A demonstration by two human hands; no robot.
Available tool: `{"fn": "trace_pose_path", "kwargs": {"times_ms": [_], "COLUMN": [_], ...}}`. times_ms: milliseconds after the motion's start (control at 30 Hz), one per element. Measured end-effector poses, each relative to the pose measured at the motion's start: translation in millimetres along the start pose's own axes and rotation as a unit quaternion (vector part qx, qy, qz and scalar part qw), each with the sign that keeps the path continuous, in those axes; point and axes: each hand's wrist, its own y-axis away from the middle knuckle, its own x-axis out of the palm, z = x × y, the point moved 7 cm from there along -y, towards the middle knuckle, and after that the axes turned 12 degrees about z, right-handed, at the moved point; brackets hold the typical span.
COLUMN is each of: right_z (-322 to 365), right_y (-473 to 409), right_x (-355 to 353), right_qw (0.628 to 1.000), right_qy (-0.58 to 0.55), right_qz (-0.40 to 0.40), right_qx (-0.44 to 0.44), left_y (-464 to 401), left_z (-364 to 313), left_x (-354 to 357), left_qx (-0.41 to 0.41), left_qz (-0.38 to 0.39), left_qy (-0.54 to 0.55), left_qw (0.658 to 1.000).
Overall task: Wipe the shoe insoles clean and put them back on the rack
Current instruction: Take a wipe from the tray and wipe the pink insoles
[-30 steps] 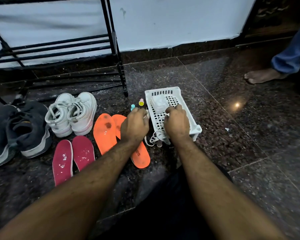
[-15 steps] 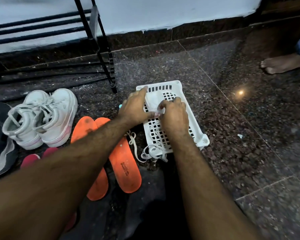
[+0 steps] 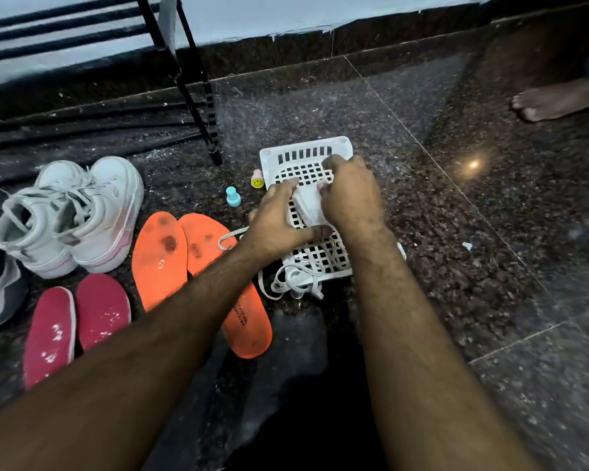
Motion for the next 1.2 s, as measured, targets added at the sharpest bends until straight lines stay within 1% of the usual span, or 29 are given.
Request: {"fn": "trace_pose_path", "kwargs": {"times_ms": [100,133,167,233,333,433,500,567,600,733,833,933,1067,1200], "right_z": [-3,-3,-2,0,-2,-12,-21,-25,-27,-29,-29,-30,-30,-23], "right_y": [-3,-3,-3,-2,0,0,0,0,-1,-2,-1,1,2,3], "right_x": [14,15,14,8,-2,-19,-31,-35,-33,-29,-28,-26,-30,-27], "right_qw": [0.997,0.995,0.995,0.997,0.999,0.988,0.978,0.975,0.976,0.985,0.988,0.986,0.978,0.979], "right_qy": [0.026,0.032,0.033,0.023,-0.016,-0.151,-0.208,-0.211,-0.208,-0.158,-0.131,-0.138,-0.192,-0.187], "right_qz": [0.079,0.091,0.089,0.061,0.034,0.025,-0.020,-0.054,-0.054,-0.029,0.005,0.028,0.024,0.042], "right_qx": [-0.004,-0.010,-0.018,-0.031,-0.028,-0.003,0.028,0.040,0.043,0.065,0.077,0.086,0.083,0.070], "left_y": [1,1,1,4,8,9,6,1,-2,-7,-6,-2,6,8], "left_z": [-4,-4,-3,0,0,0,1,1,-1,-15,-20,-25,-38,-23], "left_x": [-4,-4,-5,-5,-1,0,-4,-9,-12,-20,-25,-27,-35,-46], "left_qx": [-0.005,-0.004,-0.002,0.003,0.014,0.012,0.007,-0.011,-0.020,-0.043,-0.046,-0.029,0.037,0.009], "left_qz": [0.004,-0.001,-0.008,-0.021,-0.026,-0.033,-0.059,-0.084,-0.095,-0.143,-0.175,-0.186,-0.214,-0.278], "left_qy": [0.000,0.002,0.012,0.034,0.036,0.052,0.050,0.026,0.014,-0.028,-0.057,-0.037,-0.017,0.071], "left_qw": [1.000,1.000,1.000,0.999,0.999,0.998,0.997,0.996,0.995,0.988,0.982,0.981,0.976,0.958]}}
